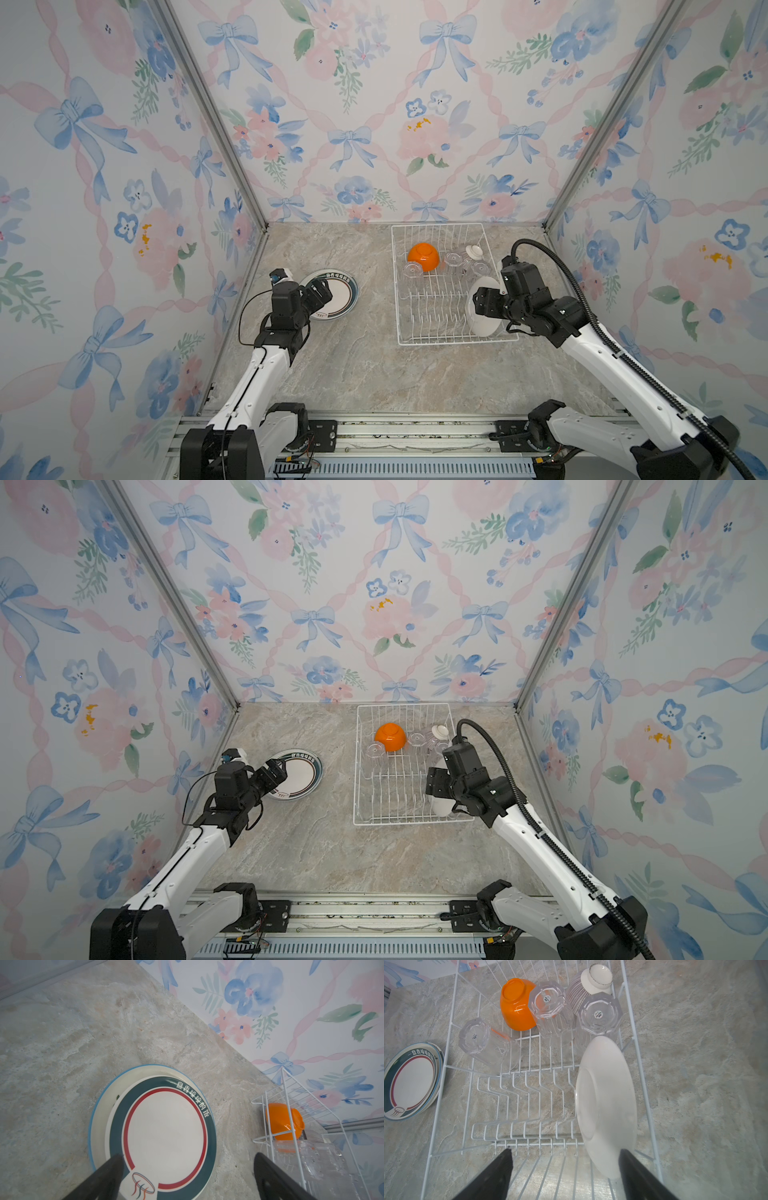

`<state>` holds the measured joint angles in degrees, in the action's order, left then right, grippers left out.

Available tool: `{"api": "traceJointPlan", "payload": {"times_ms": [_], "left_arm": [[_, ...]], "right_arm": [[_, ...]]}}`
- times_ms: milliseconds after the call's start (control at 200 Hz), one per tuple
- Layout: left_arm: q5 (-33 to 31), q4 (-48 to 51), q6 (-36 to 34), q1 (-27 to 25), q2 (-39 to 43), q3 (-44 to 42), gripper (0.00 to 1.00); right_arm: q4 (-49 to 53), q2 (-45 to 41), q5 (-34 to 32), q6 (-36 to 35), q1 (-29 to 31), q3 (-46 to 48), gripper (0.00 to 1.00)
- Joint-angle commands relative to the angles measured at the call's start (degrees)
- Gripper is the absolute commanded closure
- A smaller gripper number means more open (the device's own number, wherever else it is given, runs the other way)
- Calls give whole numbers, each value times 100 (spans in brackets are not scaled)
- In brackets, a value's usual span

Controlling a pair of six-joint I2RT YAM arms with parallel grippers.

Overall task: Unload the mixed dishes from the dish rack
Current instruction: 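Open the left gripper to release the plate onto the watermelon plate, then move the left gripper toward the rack while the right gripper lowers onto the white plate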

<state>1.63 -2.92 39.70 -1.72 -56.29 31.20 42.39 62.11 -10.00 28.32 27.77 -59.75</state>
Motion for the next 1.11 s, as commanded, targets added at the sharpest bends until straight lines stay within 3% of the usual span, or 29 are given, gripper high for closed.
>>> {"api": "traceJointPlan", "payload": {"times_ms": [0, 230, 530, 865, 1100], "left_arm": [[225, 36, 111, -183, 462, -43, 2], [-32, 37, 193, -941, 935, -50, 2], [62, 113, 60, -1593, 583, 154, 2], [77, 274, -212, -1777, 233, 420, 2], [214, 274, -239, -1794, 150, 517, 2]], "right_arm": [[300, 39, -162, -151, -111, -45, 17], [427, 114, -36, -219, -289, -20, 17], [399, 204, 84, -266, -479, 64, 17], [288, 463, 175, -195, -499, 83, 18], [104, 551, 303, -57, -512, 176, 25]]}}
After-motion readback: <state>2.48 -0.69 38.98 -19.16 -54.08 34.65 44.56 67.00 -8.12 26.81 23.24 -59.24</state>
